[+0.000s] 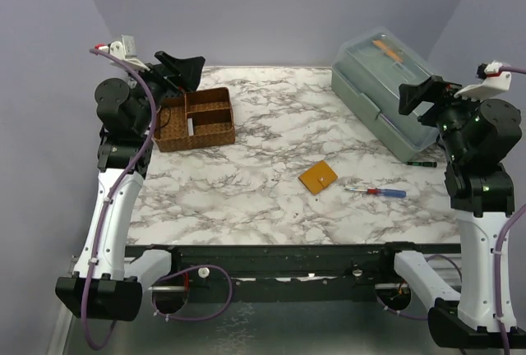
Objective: Put the credit cards into the card holder
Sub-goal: Open the card holder at the center of the board.
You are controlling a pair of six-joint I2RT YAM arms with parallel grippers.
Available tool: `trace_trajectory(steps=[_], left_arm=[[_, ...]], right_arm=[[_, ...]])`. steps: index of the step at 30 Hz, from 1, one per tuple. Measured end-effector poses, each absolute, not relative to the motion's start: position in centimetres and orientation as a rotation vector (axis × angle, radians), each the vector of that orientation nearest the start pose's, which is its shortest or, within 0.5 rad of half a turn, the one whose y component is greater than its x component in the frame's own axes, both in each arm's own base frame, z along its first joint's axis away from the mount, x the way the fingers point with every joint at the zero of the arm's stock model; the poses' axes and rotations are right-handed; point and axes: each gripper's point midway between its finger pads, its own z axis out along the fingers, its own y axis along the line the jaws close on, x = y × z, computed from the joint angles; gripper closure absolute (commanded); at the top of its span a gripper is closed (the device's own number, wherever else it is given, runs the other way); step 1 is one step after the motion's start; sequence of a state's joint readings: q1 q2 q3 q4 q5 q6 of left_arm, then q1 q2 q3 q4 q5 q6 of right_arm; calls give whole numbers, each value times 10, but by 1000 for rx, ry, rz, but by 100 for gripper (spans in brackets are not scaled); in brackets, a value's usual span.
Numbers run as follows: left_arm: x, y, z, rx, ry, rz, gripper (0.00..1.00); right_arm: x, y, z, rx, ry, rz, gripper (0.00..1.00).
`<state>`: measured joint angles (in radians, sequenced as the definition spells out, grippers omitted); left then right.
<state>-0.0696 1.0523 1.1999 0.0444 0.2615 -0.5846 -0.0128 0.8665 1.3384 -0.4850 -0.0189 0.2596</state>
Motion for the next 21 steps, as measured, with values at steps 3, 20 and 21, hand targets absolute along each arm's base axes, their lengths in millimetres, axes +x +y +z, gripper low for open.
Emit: trace_trajectory(steps=[3, 20, 21], left_arm=[[359, -109, 450, -70, 1439, -776, 1], [338, -371, 144, 238, 2443, -1278, 10], [337, -374, 129, 225, 2490, -1269, 11]], right_arm=[[297, 15, 421, 188, 1621, 229, 0], [316, 113, 149, 282, 2421, 768, 28], [308, 124, 135, 275, 2466, 788, 32]])
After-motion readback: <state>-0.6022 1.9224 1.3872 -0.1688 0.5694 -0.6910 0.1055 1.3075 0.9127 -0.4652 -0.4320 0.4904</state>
